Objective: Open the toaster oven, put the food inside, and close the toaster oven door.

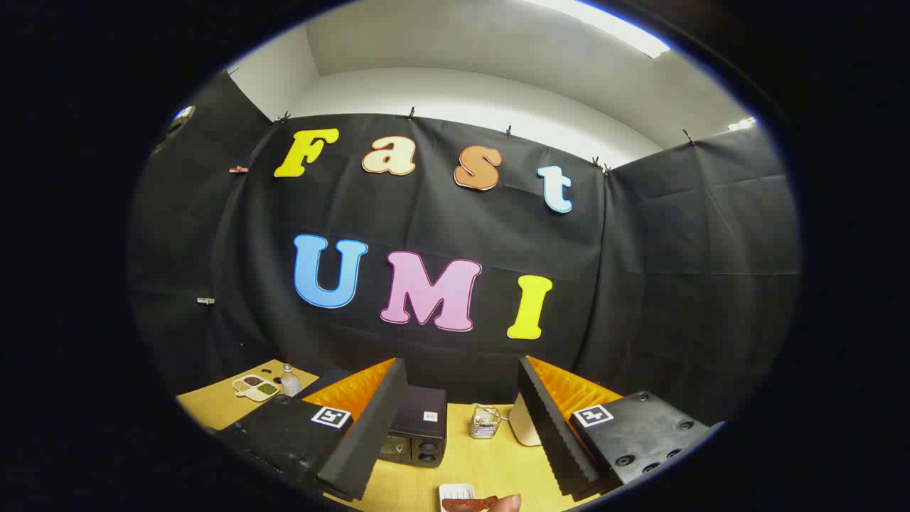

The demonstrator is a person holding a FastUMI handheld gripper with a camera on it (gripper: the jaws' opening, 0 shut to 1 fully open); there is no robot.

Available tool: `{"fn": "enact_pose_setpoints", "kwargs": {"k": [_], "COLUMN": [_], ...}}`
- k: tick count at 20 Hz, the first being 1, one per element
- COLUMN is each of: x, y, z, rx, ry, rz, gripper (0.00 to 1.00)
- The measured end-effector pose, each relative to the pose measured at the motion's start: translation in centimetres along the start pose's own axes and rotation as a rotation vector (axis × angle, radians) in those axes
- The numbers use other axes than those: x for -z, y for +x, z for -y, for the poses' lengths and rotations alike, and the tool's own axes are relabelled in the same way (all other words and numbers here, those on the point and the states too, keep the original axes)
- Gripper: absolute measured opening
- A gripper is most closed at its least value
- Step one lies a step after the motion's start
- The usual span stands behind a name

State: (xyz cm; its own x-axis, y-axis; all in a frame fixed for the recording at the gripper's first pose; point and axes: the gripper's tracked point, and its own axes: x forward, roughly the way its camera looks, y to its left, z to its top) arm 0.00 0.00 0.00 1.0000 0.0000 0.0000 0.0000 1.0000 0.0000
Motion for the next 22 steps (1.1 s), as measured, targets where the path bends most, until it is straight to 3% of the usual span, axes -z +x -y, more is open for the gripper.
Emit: {"fn": "enact_pose_setpoints", "kwargs": {"k": [22], "x": [0.53], "y": [-0.61], "z": [-0.77], "rx": [-0.005], "ry": [0.014], "rz": [-0.019], "gripper": [0.97]}}
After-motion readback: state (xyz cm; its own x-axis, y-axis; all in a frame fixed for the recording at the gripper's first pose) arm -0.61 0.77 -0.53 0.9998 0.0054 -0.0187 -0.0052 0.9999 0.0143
